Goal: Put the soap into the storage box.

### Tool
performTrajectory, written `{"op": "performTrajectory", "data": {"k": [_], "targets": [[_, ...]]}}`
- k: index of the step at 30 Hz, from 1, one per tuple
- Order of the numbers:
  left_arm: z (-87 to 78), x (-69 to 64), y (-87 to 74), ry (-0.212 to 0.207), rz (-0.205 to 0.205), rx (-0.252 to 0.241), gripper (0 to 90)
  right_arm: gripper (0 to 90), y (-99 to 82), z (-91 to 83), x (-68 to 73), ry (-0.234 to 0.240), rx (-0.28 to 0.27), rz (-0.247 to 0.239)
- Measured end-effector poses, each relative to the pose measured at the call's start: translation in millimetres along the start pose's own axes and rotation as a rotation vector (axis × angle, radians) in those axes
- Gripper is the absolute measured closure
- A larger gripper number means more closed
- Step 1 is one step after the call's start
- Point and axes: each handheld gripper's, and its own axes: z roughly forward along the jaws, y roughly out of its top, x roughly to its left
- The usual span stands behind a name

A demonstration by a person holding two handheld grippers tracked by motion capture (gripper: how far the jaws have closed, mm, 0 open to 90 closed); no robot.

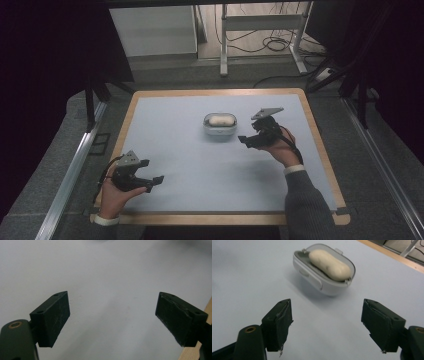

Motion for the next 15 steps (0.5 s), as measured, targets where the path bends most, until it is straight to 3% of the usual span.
{"op": "performTrajectory", "data": {"k": [6, 15], "targets": [[0.0, -0.4, 0.1, 0.002, 0.000, 0.001, 12.9, 23.9, -31.0, -16.8, 3.4, -0.008, -0.038, 0.038], [0.4, -1.2, 0.0, 0.005, 0.002, 0.004, 12.9, 23.8, -76.5, -25.5, 8.2, -0.020, -0.054, 0.089]]}}
